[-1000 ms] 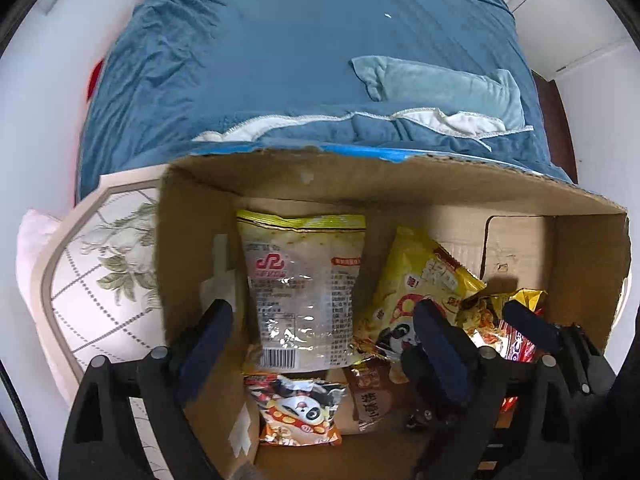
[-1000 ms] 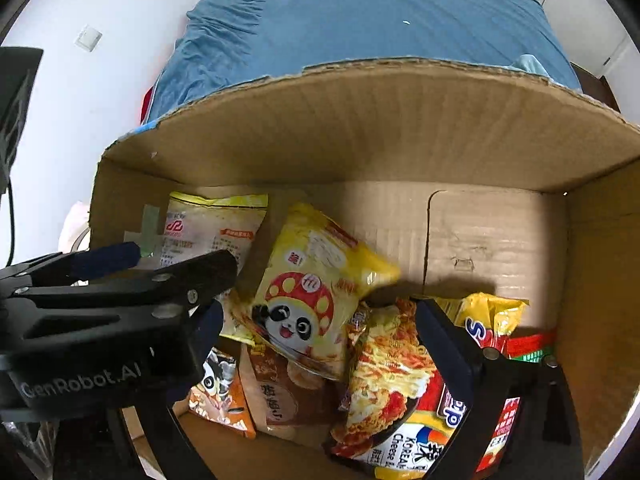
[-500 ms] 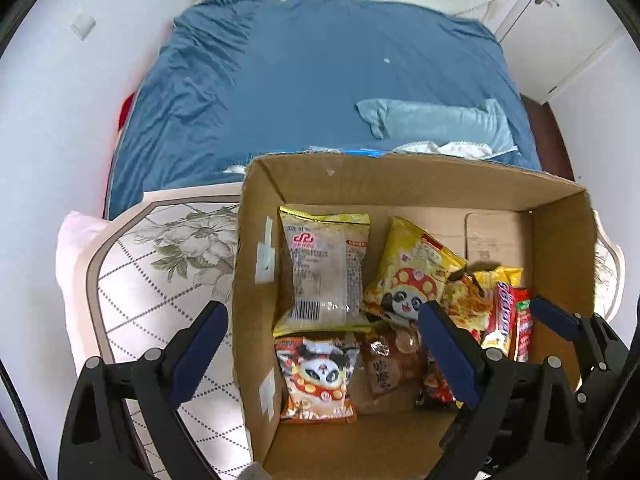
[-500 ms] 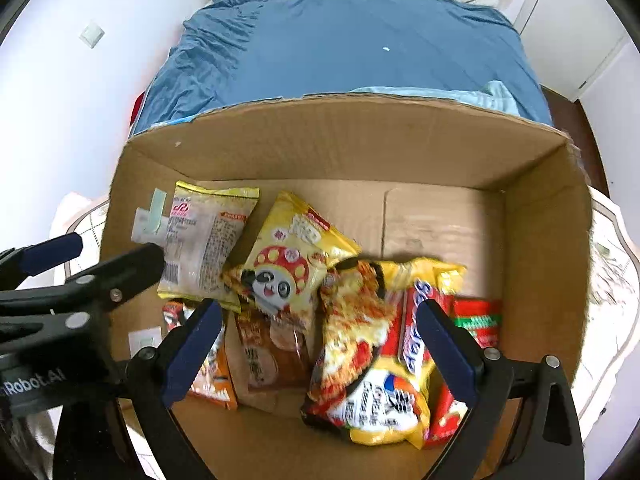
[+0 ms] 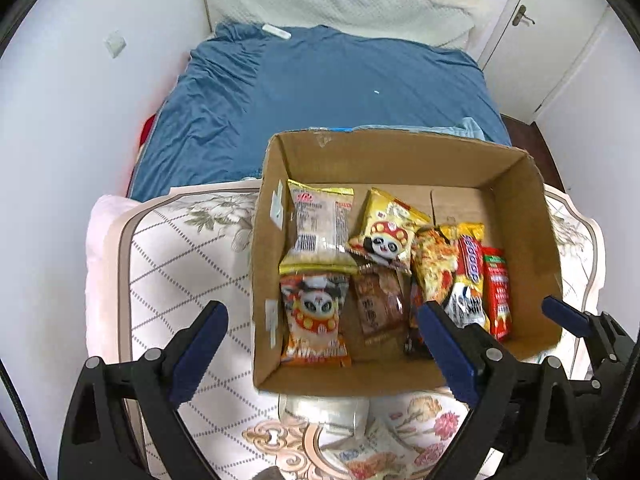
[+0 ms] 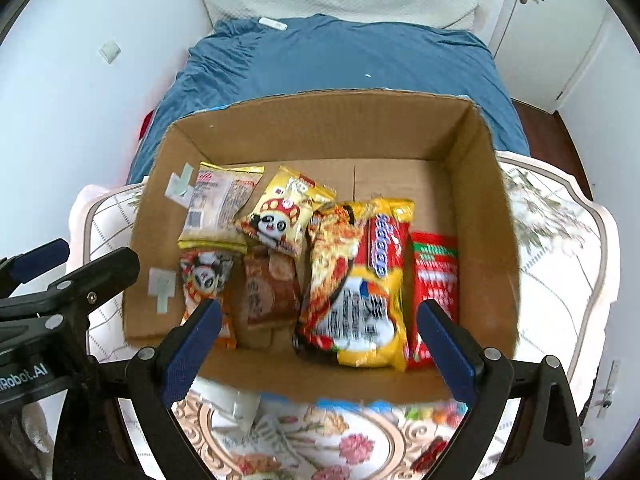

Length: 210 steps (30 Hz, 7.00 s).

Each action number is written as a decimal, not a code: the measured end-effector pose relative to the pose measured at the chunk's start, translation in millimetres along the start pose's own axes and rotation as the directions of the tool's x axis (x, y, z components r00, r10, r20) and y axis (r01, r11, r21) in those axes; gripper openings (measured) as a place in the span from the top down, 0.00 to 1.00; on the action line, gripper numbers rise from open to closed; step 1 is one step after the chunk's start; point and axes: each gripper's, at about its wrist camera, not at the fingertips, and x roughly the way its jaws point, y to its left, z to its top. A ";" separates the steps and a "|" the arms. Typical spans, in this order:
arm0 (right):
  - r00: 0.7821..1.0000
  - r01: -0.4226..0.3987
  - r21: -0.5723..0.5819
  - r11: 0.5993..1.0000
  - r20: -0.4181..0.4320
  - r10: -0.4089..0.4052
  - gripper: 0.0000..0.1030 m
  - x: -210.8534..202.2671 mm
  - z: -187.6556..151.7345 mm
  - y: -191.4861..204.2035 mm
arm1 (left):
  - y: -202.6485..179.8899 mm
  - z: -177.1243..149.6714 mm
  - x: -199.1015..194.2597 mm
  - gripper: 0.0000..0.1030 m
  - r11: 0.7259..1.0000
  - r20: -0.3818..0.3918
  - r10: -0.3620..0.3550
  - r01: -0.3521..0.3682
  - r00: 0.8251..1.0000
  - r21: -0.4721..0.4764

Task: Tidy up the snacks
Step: 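Reach the left tool to the Zhiz cookie packet while right tool reaches the panda-face packet, then grasp and lift the Zhiz cookie packet with left tool while right tool lifts its packet, then lower both packets into the box and open both tools, then grasp the clear cup packet with left tool while right tool grasps the candy-ball bag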

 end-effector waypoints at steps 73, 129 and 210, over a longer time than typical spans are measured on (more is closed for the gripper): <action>0.969 -0.063 0.106 0.992 -0.233 0.086 0.49 83.0 -234.1 -60.0 | -76.0 -238.3 104.4 0.39 0.982 -0.321 -0.029 0.087 0.947 0.168; 0.998 -0.036 0.053 0.998 -0.047 0.039 0.09 76.9 107.5 -105.5 | -101.8 122.4 139.7 0.14 0.971 -0.252 -0.234 0.237 0.939 -0.019; 0.996 0.037 0.352 0.935 -0.086 -0.007 0.04 74.1 -141.1 -163.3 | -13.7 -162.7 127.9 0.12 0.939 -0.241 0.243 -0.290 0.939 -0.182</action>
